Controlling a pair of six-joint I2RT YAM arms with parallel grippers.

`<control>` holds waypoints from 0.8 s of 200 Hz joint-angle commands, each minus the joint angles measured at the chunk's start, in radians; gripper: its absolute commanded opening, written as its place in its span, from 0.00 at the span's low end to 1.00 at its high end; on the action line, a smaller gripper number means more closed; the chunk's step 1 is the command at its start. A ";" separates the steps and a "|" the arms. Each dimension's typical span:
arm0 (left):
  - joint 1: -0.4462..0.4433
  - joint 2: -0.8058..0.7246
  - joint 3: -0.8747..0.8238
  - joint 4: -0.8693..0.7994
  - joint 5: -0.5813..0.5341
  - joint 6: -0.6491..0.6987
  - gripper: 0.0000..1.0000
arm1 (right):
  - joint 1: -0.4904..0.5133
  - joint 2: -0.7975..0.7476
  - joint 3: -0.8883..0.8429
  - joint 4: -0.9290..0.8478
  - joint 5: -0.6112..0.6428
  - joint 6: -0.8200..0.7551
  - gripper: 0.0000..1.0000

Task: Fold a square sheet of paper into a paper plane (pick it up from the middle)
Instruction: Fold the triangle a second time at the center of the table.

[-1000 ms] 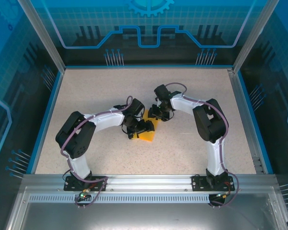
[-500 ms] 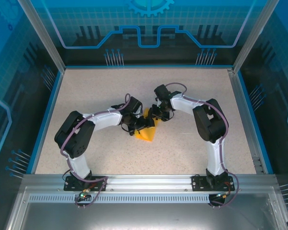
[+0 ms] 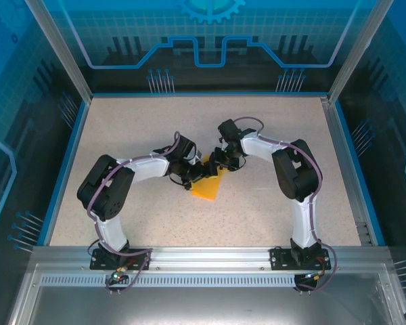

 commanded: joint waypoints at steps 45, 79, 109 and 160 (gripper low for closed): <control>-0.006 -0.119 -0.120 0.074 0.097 0.013 0.81 | -0.020 0.099 -0.052 -0.052 0.070 0.001 0.46; -0.007 -0.135 -0.097 0.108 0.117 0.012 0.77 | -0.022 0.099 -0.051 -0.051 0.064 0.000 0.46; -0.007 -0.116 -0.070 0.138 0.128 0.011 0.77 | -0.025 0.100 -0.046 -0.045 0.026 -0.006 0.46; -0.006 -0.053 -0.027 0.190 0.130 -0.010 0.77 | -0.044 0.094 -0.045 -0.021 -0.086 -0.014 0.44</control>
